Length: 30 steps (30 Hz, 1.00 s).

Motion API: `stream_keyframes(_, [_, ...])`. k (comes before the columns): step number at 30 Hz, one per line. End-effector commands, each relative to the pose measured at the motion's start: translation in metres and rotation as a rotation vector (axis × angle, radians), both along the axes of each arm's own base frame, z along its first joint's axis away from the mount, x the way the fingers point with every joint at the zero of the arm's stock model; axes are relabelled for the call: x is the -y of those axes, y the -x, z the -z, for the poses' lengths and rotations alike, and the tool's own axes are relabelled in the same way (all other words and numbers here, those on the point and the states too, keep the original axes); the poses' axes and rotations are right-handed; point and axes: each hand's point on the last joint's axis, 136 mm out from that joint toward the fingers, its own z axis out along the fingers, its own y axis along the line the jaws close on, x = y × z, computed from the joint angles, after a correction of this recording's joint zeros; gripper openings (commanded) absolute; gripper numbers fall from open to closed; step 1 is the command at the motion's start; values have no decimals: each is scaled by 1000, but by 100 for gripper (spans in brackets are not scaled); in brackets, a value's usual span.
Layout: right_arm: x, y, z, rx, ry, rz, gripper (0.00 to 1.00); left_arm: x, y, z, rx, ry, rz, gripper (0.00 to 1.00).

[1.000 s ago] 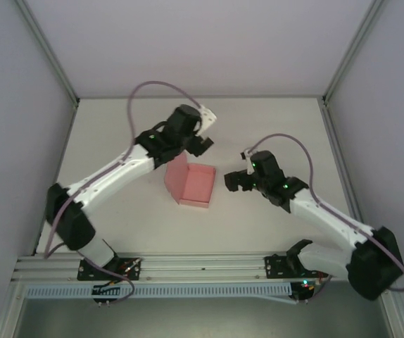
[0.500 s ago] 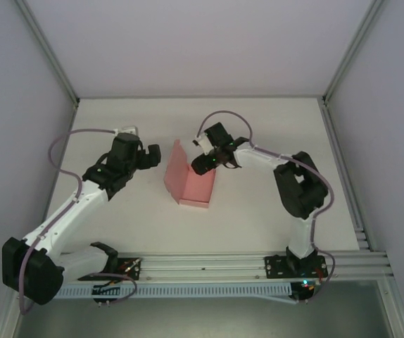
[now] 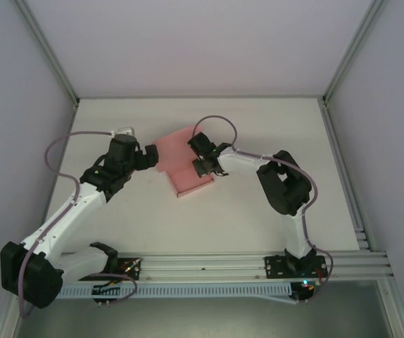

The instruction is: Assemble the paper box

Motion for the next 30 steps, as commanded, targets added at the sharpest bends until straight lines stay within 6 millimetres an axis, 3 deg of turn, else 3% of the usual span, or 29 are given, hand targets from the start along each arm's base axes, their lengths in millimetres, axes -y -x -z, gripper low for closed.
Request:
stream_keyframes(1, [53, 15, -5, 50, 64, 406, 6, 5, -4, -19, 60, 34, 25, 100])
stream_keyframes(5, [63, 38, -2, 62, 60, 523, 9, 17, -8, -17, 59, 42, 88, 100])
stream_keyframes(10, [63, 41, -11, 87, 30, 528, 16, 40, -14, -1, 33, 28, 216, 100])
stream_keyframes(13, [62, 40, -20, 110, 9, 511, 27, 58, -17, 11, 13, 30, 317, 100])
stream_keyframes(15, [62, 39, -31, 133, -10, 493, 42, 67, -19, 17, 6, 19, 379, 100])
stream_keyframes(21, [60, 25, -91, 262, -113, 309, 72, 89, -33, 25, -12, -76, 543, 100])
stream_keyframes(24, [53, 15, -108, 258, -188, 79, 93, 91, -48, 35, -15, -143, 610, 100])
stream_keyframes(26, [51, 9, -116, 224, -237, -55, 96, 96, -55, 42, -21, -167, 689, 99])
stream_keyframes(30, [54, -6, -116, 196, -252, -183, 93, 113, -57, 54, -44, -199, 847, 92])
